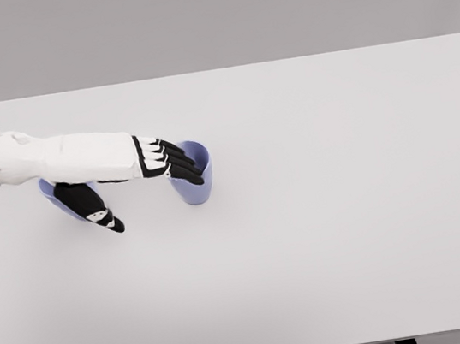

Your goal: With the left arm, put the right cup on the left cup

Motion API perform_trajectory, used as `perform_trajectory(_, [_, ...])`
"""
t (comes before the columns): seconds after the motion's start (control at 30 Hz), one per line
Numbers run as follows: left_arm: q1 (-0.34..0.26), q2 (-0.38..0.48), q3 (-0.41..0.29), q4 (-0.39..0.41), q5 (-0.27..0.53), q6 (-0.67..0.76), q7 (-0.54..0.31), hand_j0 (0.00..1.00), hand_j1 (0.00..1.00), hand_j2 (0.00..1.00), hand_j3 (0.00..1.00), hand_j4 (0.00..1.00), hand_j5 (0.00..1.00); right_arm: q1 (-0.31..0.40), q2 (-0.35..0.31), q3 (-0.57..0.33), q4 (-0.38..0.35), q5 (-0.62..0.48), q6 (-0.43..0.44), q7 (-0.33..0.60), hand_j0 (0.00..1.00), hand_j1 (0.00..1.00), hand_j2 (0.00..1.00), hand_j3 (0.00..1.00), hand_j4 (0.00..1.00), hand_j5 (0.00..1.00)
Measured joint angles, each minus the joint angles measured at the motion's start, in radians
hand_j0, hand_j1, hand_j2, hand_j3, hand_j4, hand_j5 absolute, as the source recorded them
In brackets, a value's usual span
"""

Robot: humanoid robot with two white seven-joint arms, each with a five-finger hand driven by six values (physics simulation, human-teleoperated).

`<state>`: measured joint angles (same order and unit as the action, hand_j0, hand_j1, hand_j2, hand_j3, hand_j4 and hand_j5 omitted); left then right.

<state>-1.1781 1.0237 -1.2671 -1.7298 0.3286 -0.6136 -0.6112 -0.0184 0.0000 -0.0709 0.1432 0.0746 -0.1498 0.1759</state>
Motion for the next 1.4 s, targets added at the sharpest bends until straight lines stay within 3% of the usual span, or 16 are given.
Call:
perform_trajectory(0.2, [-0.078, -0.040, -0.024, 0.016, 0.001, 0.000, 0.000, 1.00, 1.00, 1.00, 1.00, 1.00, 1.00, 0.005, 0.000, -0.001, 0.002, -0.001, 0.001, -0.001, 1.00, 1.00, 1.00, 1.00, 1.00, 1.00])
perform_trajectory(0.43, [-0.081, -0.143, -0.018, 0.221, -0.029, 0.000, 0.000, 1.00, 1.00, 1.00, 1.00, 1.00, 1.00, 0.005, 0.000, -0.001, 0.002, -0.001, 0.001, -0.001, 1.00, 1.00, 1.00, 1.00, 1.00, 1.00])
perform_trajectory(0.8, [-0.011, -0.275, -0.010, 0.352, -0.071, 0.000, 0.000, 1.00, 1.00, 1.00, 1.00, 1.00, 1.00, 0.005, 0.000, -0.001, 0.002, -0.001, 0.001, -0.001, 1.00, 1.00, 1.00, 1.00, 1.00, 1.00])
perform_trajectory(1.1, [0.005, -0.293, -0.008, 0.382, -0.072, 0.000, 0.000, 1.00, 1.00, 1.00, 1.00, 1.00, 1.00, 0.005, 0.000, -0.001, 0.002, -0.001, 0.001, -0.001, 1.00, 1.00, 1.00, 1.00, 1.00, 1.00])
perform_trajectory(1.27, [0.009, -0.319, -0.008, 0.460, -0.082, 0.000, 0.000, 1.00, 1.00, 1.00, 1.00, 1.00, 1.00, 0.005, 0.000, -0.001, 0.002, -0.001, 0.001, -0.001, 1.00, 1.00, 1.00, 1.00, 1.00, 1.00])
perform_trajectory(1.4, [0.057, -0.352, 0.011, 0.502, -0.109, 0.000, 0.000, 1.00, 1.00, 1.00, 1.00, 1.00, 1.00, 0.005, 0.000, -0.001, 0.002, -0.001, 0.001, -0.001, 1.00, 1.00, 1.00, 1.00, 1.00, 1.00])
